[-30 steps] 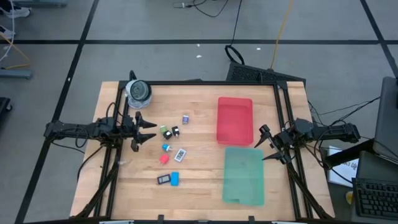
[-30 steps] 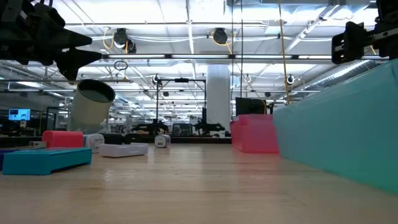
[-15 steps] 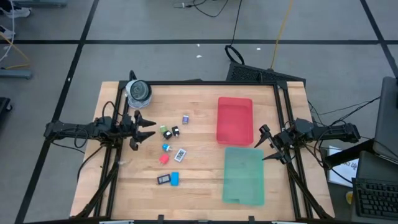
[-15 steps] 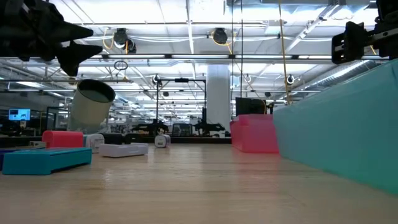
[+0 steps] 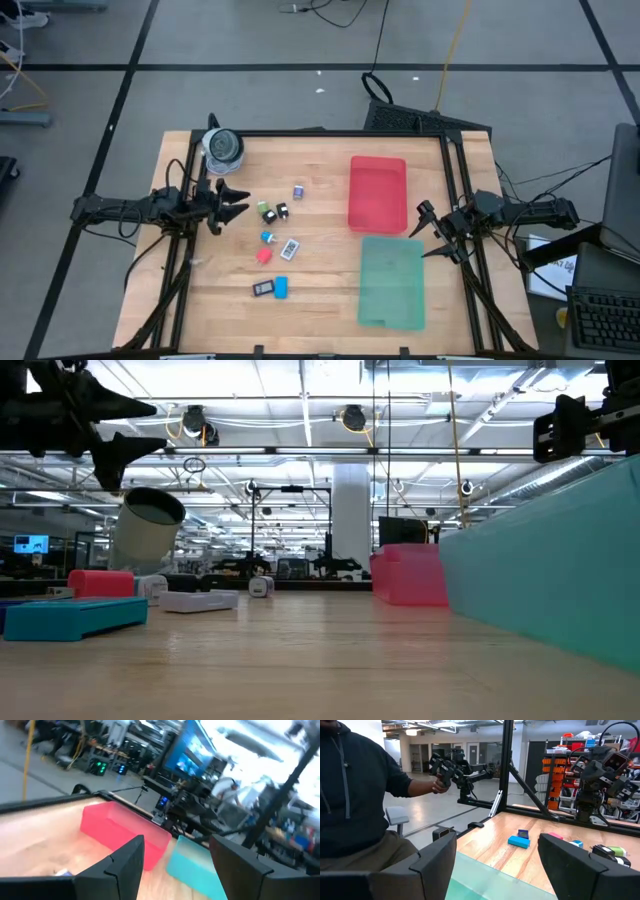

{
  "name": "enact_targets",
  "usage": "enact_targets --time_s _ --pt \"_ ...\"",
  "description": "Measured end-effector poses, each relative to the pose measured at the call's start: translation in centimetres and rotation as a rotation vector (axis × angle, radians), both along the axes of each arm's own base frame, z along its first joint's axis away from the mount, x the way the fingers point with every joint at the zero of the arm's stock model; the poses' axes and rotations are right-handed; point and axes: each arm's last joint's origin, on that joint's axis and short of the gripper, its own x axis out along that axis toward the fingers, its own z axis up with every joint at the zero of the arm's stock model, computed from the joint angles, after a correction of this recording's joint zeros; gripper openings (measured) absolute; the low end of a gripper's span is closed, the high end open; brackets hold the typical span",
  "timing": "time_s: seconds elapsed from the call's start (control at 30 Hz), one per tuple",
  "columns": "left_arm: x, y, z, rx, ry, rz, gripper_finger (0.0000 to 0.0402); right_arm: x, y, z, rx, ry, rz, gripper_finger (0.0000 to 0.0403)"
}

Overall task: Pick & Place Office items
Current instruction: Put the green charger adapter into the red bin

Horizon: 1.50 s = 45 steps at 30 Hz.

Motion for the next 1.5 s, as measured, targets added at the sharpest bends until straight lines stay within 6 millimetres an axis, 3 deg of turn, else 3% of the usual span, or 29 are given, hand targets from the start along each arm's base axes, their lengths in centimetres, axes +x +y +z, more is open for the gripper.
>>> enact_targets --time_s 0.13,0.23,0.57,0.93,1.1,1.37,1.5 --pt "0.0 0.3 -0.9 -0.241 0.046 0.104 0.0228 0.0 0.0 0.0 0.000 0.000 0.000 0.0267" --pt "0.1 0.4 -1.7 -0.319 0.107 0.132 0.0238 0.0 0.0 0.0 0.000 0.000 0.000 0.0267" --pt "1.8 0.5 -2.4 -0.309 0.189 0.140 0.0321 0.0 0.0 0.0 0.000 0.000 0.001 0.0267" --pt "2.8 0.4 -5.9 -0.431 0.509 0.219 0.0295 0.0 0.0 0.0 0.000 0.000 0.001 0.0267" --pt "3.8 0.3 -4.8 -0.447 0.669 0.240 0.0281 0.0 0.0 0.0 0.000 0.001 0.000 0.0267" --pt "6.2 1.0 -1.3 -0.496 0.869 0.395 0.0260 0.0 0.0 0.0 0.000 0.001 0.000 0.0267" --pt "7.5 1.5 -1.1 -0.552 0.926 0.452 0.0249 0.0 0.0 0.0 0.000 0.001 0.001 0.0267"
